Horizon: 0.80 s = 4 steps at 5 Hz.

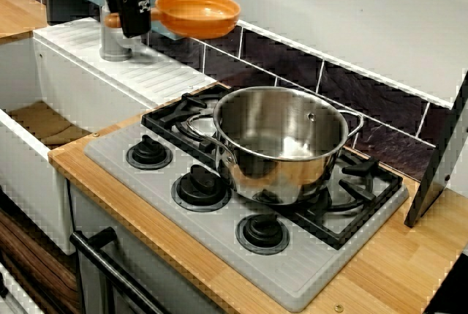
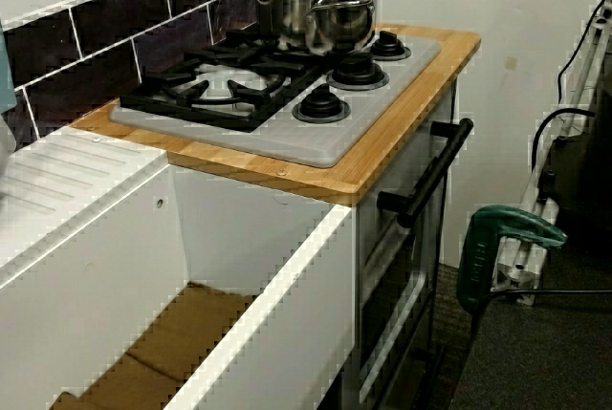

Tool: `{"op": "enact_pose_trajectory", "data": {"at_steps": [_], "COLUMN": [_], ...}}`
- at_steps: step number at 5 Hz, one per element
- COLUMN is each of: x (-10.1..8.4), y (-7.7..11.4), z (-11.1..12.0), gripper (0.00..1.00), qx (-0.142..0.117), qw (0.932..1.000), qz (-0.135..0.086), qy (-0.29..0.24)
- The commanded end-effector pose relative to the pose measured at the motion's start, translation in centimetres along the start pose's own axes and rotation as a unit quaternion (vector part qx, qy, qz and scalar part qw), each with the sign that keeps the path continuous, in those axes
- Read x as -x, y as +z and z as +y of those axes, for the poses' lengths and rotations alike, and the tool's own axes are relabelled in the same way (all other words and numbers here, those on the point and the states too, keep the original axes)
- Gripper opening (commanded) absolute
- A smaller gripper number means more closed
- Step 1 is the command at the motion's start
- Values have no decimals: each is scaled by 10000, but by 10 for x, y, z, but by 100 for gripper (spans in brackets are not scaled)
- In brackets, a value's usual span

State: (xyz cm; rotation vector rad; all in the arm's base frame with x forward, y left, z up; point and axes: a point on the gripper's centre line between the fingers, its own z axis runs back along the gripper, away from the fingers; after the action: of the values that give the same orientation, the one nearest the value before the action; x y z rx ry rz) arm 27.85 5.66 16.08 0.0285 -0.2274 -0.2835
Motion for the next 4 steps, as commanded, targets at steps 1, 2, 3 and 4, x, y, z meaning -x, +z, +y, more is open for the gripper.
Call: {"op": "enact_pose_trajectory", "data": {"at_steps": [1,2,3,4], "x": [22,27,31,30], "y": [0,-12,-29,-39], "z": [0,0,-5,-13], "gripper": [0,0,0,0], "qx": [29,17,-101,-117], "qw": [9999,9999,9999,9999], "qz": [-169,-97,-40,-72], "qy": [-8,17,-41,-68]}}
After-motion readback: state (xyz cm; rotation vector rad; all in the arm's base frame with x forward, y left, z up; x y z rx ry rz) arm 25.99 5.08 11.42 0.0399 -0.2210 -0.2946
